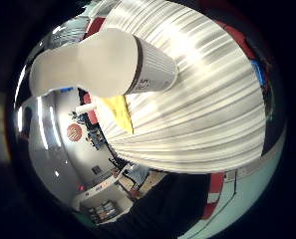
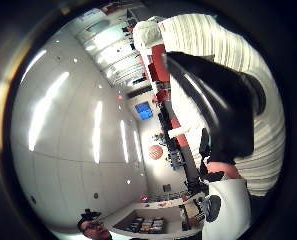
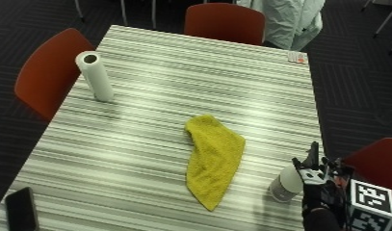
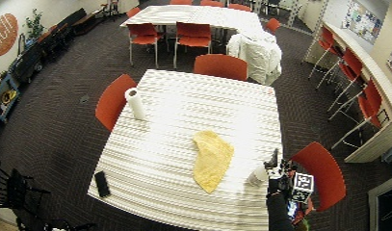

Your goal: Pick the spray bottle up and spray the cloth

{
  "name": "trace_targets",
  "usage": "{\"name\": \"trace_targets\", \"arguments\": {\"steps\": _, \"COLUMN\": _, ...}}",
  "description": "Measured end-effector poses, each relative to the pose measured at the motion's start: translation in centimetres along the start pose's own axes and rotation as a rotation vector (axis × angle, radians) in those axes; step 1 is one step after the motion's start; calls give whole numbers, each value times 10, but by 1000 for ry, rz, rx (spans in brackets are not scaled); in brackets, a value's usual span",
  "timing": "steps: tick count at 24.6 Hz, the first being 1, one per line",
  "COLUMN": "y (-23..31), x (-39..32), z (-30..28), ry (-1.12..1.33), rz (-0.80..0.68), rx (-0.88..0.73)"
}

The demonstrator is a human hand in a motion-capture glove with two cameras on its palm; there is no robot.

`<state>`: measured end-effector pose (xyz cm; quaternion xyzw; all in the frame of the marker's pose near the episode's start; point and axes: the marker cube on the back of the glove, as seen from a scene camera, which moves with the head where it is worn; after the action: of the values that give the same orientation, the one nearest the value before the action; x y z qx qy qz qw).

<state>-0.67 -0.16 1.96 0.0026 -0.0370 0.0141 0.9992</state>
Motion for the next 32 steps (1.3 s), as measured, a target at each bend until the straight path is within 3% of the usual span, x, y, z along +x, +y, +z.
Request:
{"name": "trace_targets", "arguments": {"steps": 23, "y": -4, "x": -1, "z": 8, "ry": 42, "rz": -9, "rx": 2}}
{"name": "trace_targets", "arguments": {"steps": 32, "y": -1, "x": -3, "z": 9, "ry": -96, "rz": -35, "rx": 4}}
